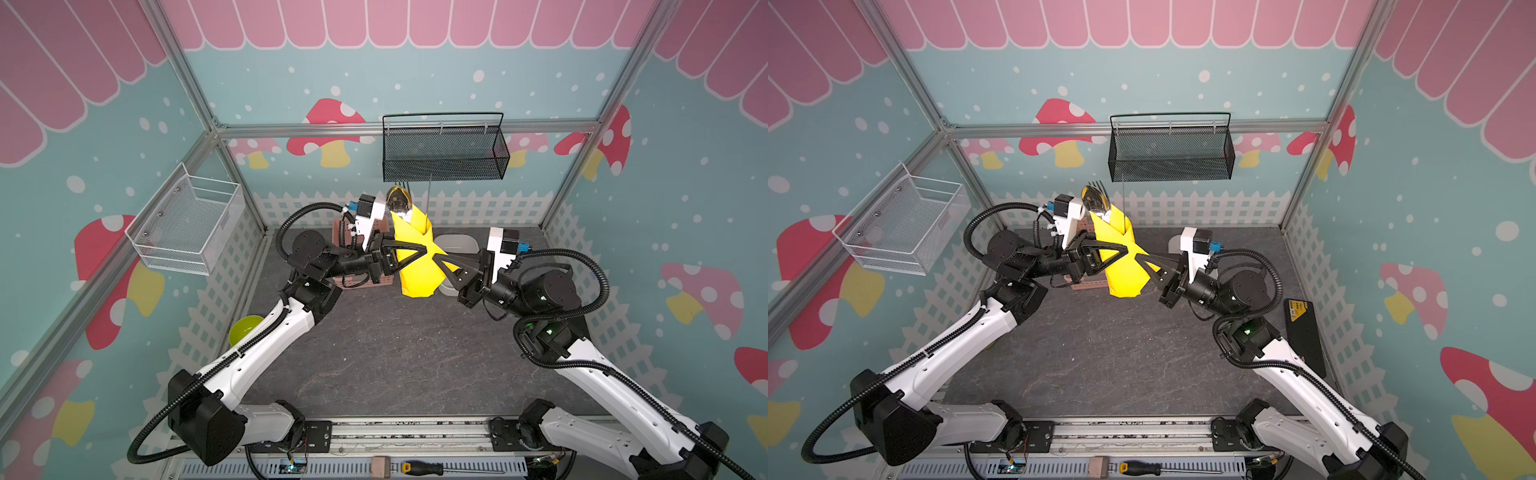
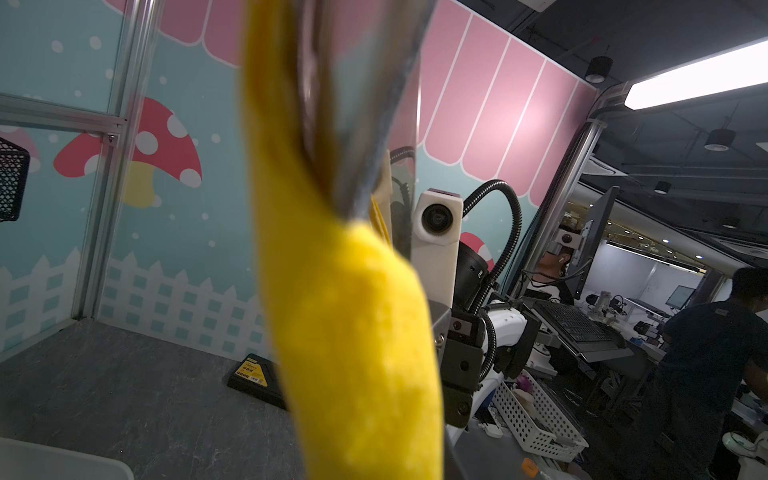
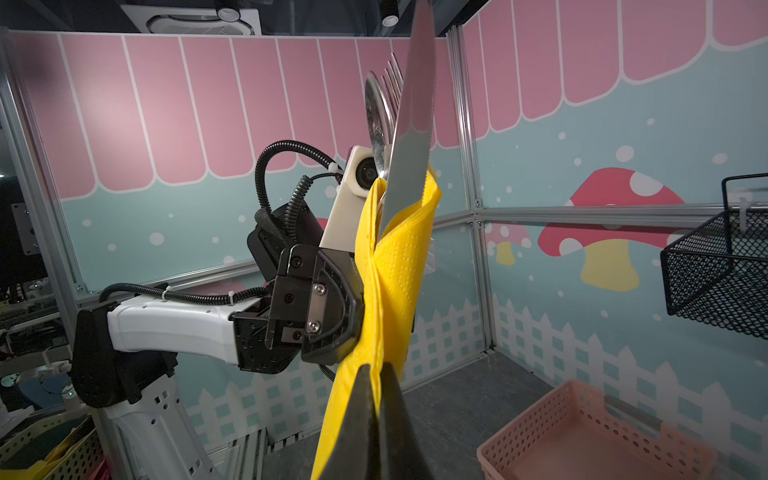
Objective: Place the utensils on the paper napkin and roll it up
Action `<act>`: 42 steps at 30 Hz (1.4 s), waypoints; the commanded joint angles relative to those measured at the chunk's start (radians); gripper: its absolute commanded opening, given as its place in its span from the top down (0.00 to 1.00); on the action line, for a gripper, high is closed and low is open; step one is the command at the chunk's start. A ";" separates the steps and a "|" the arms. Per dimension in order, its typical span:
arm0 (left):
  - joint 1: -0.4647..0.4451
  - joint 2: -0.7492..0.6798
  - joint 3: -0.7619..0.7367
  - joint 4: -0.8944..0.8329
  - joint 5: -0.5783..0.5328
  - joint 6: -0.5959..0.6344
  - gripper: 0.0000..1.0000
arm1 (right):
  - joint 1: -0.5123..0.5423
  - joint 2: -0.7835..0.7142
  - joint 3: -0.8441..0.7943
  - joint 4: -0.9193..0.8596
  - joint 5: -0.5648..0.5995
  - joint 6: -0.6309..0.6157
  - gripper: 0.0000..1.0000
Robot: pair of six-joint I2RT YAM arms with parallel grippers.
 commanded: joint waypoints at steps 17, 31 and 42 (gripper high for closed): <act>0.048 -0.085 0.028 -0.264 -0.208 0.219 1.00 | -0.005 -0.084 0.007 -0.133 0.210 -0.069 0.68; 0.059 -0.063 0.035 -0.220 -0.218 0.179 1.00 | -0.005 0.093 0.175 -0.276 -0.060 -0.084 0.68; 0.059 -0.062 0.035 -0.185 -0.188 0.152 1.00 | -0.005 0.138 0.198 -0.313 -0.023 -0.092 0.65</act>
